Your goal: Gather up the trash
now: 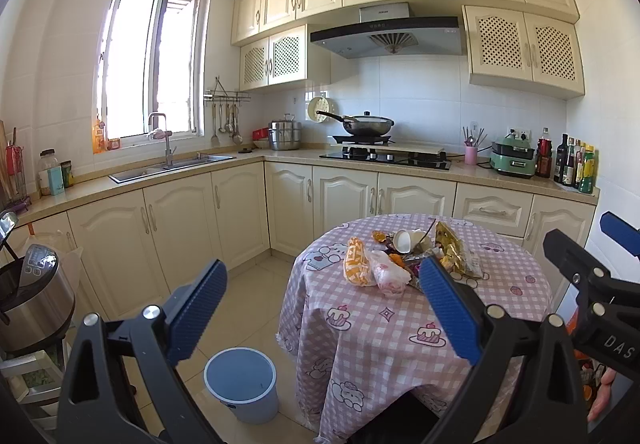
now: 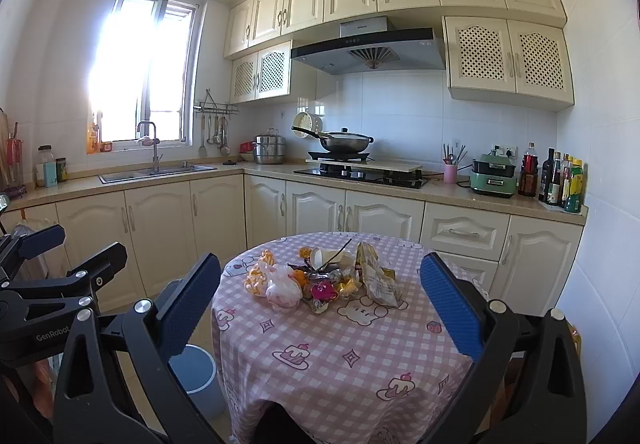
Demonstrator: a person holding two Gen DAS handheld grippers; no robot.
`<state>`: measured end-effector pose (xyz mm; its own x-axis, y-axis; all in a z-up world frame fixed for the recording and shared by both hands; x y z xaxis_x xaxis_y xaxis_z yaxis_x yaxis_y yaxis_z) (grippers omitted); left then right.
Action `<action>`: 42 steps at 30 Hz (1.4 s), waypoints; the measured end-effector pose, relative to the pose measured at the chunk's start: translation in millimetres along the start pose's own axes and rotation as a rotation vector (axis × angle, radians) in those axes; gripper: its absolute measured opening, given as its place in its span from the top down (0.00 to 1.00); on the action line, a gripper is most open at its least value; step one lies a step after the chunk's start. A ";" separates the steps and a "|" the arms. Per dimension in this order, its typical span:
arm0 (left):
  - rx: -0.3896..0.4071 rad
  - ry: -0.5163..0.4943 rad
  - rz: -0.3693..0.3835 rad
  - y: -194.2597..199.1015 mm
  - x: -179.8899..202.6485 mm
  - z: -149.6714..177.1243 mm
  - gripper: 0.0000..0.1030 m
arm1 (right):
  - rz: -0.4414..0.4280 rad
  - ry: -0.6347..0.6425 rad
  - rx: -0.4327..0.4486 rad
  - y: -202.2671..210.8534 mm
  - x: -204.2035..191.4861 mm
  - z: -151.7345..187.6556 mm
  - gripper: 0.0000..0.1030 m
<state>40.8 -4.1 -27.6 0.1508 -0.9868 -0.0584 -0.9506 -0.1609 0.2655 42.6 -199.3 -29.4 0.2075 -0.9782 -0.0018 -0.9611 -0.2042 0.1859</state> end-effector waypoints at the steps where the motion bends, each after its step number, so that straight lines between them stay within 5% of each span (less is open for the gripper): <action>1: -0.002 0.000 0.000 -0.6 -0.1 -0.1 0.08 | 0.000 0.000 -0.003 -0.7 0.1 0.7 0.06; 12: -0.036 -0.016 -0.018 -16.8 0.5 3.4 0.08 | -0.018 -0.015 -0.036 -19.2 5.4 5.4 0.06; 22: -0.168 0.001 -0.004 -89.3 -3.8 19.3 0.08 | 0.013 -0.122 -0.143 -79.9 48.1 31.6 0.06; 31: -0.290 -0.032 0.151 -173.5 63.6 32.0 0.08 | 0.074 -0.227 -0.251 -146.8 100.0 64.6 0.06; 36: -0.320 -0.032 0.173 -221.9 100.5 31.8 0.09 | 0.068 -0.283 -0.306 -174.6 121.0 80.7 0.06; 38: -0.356 -0.029 0.182 -241.6 111.4 34.1 0.29 | 0.051 -0.295 -0.316 -183.6 126.7 83.8 0.06; 42: -0.419 -0.039 0.195 -275.3 129.3 41.9 0.49 | 0.031 -0.301 -0.328 -202.0 137.9 85.2 0.06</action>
<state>310.6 -86.7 -148.5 -0.0382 -0.9993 -0.0030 -0.7670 0.0274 0.6411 249.9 -296.1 -151.0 0.0706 -0.9607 -0.2686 -0.8472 -0.1999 0.4922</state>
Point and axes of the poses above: each gripper's, at about its wrist camera, not at the fingertips, and y roughly against the way its jaws point, x to its right, z to its underside, the point moved 3 cm from there along -y, roughly the way its jaws point, and after that the axes turned 9 degrees about -z, right-handed, at the moved point
